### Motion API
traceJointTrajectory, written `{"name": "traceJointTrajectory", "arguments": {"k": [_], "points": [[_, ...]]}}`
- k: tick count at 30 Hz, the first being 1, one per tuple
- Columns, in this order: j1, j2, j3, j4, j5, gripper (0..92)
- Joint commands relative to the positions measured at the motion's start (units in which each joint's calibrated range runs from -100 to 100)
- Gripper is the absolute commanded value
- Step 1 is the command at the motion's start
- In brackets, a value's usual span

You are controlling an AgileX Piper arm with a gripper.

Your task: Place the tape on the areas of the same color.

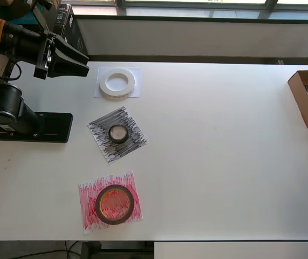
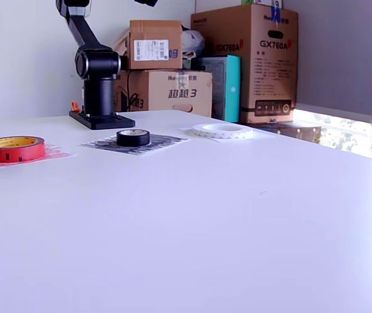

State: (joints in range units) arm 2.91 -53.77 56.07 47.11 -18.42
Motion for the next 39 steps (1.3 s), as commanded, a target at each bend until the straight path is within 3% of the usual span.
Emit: {"name": "traceJointTrajectory", "arguments": {"k": [1,6,30,39], "points": [[0.2,-4.8,3.3,-6.3,-0.4,47.0],[0.1,-9.1,8.2,-9.8,-4.2,47.0],[3.2,-16.1,12.4,-10.1,-1.7,47.0],[3.8,-27.5,25.3,-23.4,-2.4,47.0]]}}
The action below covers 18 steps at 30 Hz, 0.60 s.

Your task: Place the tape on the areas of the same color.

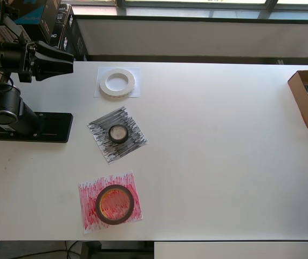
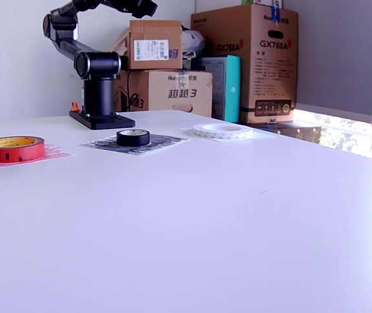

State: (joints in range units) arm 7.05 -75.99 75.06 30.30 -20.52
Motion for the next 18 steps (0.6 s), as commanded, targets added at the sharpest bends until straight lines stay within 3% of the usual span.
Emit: {"name": "traceJointTrajectory", "arguments": {"k": [1,9,18], "points": [[-0.2,-6.0,6.8,-7.0,-0.3,47.0],[0.8,-9.7,8.1,-9.0,-0.4,47.0],[1.4,-20.4,18.0,-15.4,-5.4,47.0]]}}
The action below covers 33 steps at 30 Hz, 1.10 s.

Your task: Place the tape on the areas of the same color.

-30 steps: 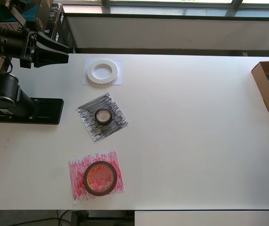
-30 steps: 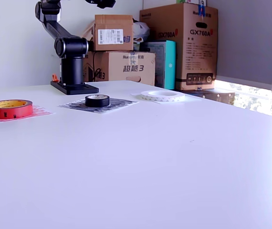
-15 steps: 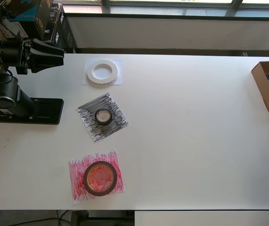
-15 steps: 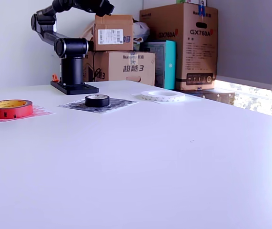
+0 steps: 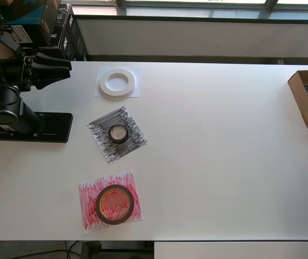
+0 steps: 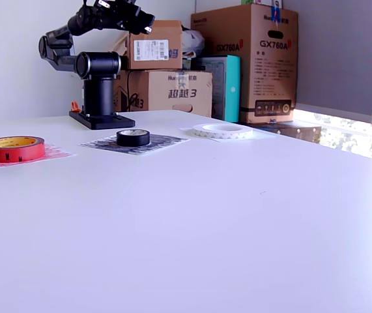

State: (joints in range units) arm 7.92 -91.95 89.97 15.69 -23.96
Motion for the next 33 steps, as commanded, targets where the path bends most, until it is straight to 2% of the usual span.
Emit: {"name": "traceJointTrajectory", "arguments": {"k": [1,11,16,31,33], "points": [[0.9,-5.8,3.9,-0.8,-2.6,47.0],[1.4,-7.3,6.5,-1.1,-4.0,47.0],[1.5,-7.3,9.5,-7.5,-5.2,44.8],[1.5,-7.4,9.5,-8.3,-4.7,1.5],[1.6,-7.4,9.5,-8.3,-4.7,0.2]]}}
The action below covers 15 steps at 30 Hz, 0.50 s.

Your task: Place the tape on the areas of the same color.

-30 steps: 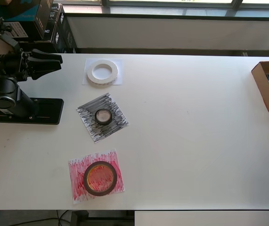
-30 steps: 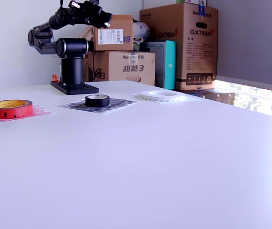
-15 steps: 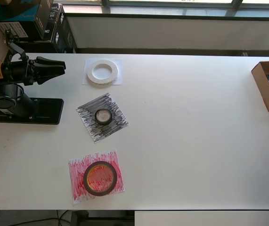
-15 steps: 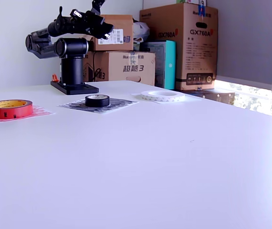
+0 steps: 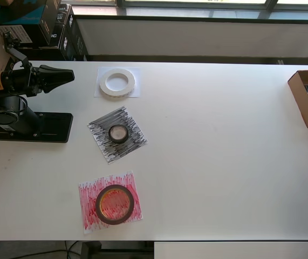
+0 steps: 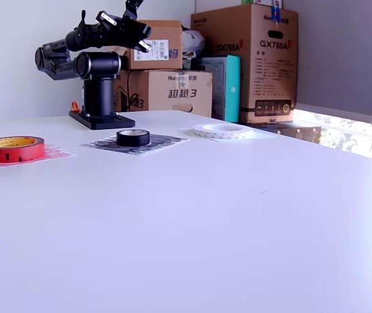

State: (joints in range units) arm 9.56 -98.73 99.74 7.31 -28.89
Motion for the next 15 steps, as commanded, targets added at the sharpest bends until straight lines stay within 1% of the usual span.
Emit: {"name": "traceJointTrajectory", "arguments": {"k": [1,15], "points": [[-0.1,-0.6,-0.3,0.0,0.2,0.3],[-0.1,-0.5,-0.3,0.8,-0.2,0.9]]}}
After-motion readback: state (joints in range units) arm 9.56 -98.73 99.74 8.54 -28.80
